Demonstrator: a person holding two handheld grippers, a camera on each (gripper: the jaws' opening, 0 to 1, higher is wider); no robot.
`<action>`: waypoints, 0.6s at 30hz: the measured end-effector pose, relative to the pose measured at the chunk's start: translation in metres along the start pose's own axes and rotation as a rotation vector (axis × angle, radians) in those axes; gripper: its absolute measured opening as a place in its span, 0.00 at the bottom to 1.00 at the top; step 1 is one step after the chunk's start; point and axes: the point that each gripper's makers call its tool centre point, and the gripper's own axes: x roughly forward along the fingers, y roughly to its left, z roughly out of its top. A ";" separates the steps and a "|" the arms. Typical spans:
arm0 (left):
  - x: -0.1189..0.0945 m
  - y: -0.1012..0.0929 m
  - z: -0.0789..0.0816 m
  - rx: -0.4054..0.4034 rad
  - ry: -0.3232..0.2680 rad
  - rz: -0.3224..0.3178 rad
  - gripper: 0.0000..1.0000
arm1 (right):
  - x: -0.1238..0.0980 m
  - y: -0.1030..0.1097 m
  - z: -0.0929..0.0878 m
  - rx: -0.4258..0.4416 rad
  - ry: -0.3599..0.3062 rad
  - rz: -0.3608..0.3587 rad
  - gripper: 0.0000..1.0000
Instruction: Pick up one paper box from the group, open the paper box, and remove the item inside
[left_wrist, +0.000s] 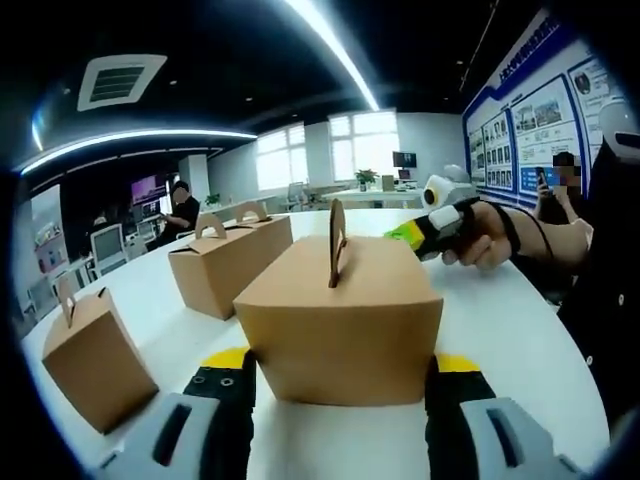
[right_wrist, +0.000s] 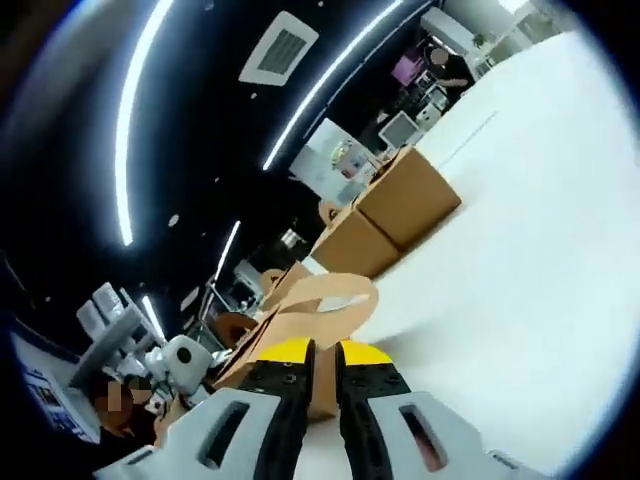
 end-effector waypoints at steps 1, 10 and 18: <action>0.000 0.000 0.000 -0.001 -0.001 -0.001 0.69 | 0.000 0.000 -0.002 0.013 0.001 0.001 0.10; 0.000 0.001 -0.002 -0.005 0.000 -0.001 0.69 | 0.005 0.000 -0.013 0.058 0.015 -0.002 0.11; 0.000 0.002 -0.002 -0.006 0.000 0.000 0.69 | 0.004 -0.002 -0.016 0.053 0.023 -0.012 0.11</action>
